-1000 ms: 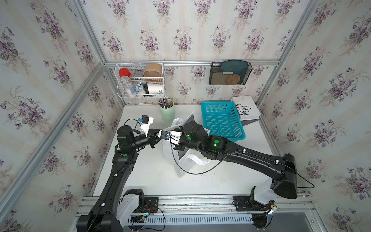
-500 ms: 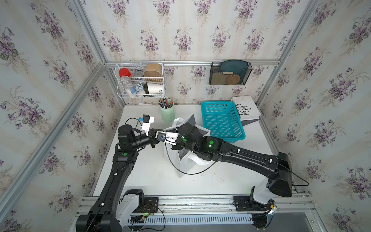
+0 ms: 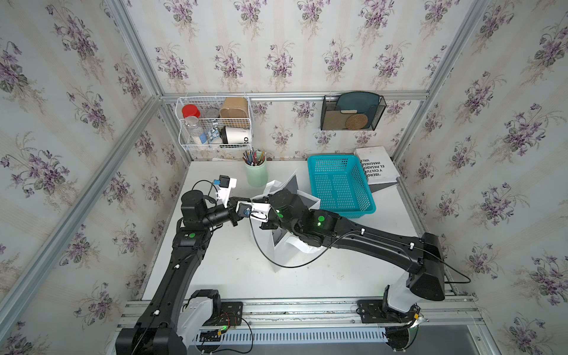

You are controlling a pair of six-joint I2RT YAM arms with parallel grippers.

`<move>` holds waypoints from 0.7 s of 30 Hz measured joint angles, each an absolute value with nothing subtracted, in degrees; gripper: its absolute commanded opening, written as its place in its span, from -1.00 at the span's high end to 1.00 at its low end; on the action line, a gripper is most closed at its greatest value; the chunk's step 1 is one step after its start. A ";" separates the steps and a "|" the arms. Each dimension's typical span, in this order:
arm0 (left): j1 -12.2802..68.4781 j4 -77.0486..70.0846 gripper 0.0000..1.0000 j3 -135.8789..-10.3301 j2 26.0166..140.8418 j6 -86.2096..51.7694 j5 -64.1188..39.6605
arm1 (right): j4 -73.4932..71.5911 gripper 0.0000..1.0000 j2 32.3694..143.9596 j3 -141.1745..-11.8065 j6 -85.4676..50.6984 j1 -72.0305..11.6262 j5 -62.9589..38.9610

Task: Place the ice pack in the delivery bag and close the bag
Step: Tear off the adhesive seal from the delivery bag.

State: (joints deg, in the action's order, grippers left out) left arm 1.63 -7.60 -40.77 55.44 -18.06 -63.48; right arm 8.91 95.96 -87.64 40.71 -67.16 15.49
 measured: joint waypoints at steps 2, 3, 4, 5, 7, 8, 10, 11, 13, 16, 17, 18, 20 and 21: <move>1.69 -7.44 1.00 -40.77 55.44 -18.06 -63.13 | 8.93 0.69 96.16 -87.85 40.71 -67.16 15.88; 1.74 -7.42 1.00 -40.77 55.44 -18.06 -62.98 | 8.97 0.73 96.29 -87.96 40.71 -67.16 16.05; 1.78 -7.42 1.00 -40.77 55.44 -18.04 -62.76 | 8.97 0.76 96.44 -88.20 40.71 -67.18 16.29; 1.78 -7.40 1.00 -40.77 55.44 -18.04 -62.59 | 9.06 0.81 96.62 -88.49 40.71 -67.18 16.47; 1.80 -7.35 1.00 -40.86 55.44 -18.04 -62.41 | 9.28 0.91 96.88 -88.86 40.73 -67.24 16.69; 1.85 -7.33 1.00 -40.91 55.44 -18.02 -62.28 | 9.30 0.97 96.97 -88.97 40.71 -67.35 17.08; 1.89 -7.16 1.00 -41.01 55.44 -18.02 -62.11 | 9.39 1.00 97.12 -89.14 40.75 -67.40 17.10; 1.89 -7.11 1.00 -41.04 55.44 -18.02 -62.04 | 9.50 1.00 97.21 -89.32 40.73 -67.37 17.10; 2.00 -6.92 1.00 -41.10 55.44 -18.00 -61.71 | 9.98 1.00 97.47 -89.73 40.71 -67.40 17.30; 2.17 -6.44 1.00 -41.21 55.44 -17.91 -61.28 | 10.81 1.00 97.80 -90.41 40.58 -67.44 17.61; 2.17 -6.35 1.00 -41.21 55.44 -17.89 -61.28 | 10.98 1.00 97.82 -90.52 40.45 -67.44 17.78; 2.20 -6.33 1.00 -41.21 55.44 -17.87 -61.28 | 11.05 1.00 97.82 -90.52 40.36 -67.44 17.87; 2.22 -6.24 1.00 -41.21 55.44 -17.80 -61.23 | 11.20 1.00 97.82 -90.63 40.10 -67.44 18.15; 2.22 -6.24 1.00 -41.21 55.44 -17.67 -61.23 | 11.20 1.00 97.78 -90.63 39.92 -67.48 18.41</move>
State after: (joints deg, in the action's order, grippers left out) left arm 2.22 -6.24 -41.21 55.44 -17.67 -61.23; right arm 11.20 97.78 -90.63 39.92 -67.48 18.41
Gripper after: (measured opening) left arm 0.062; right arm 0.066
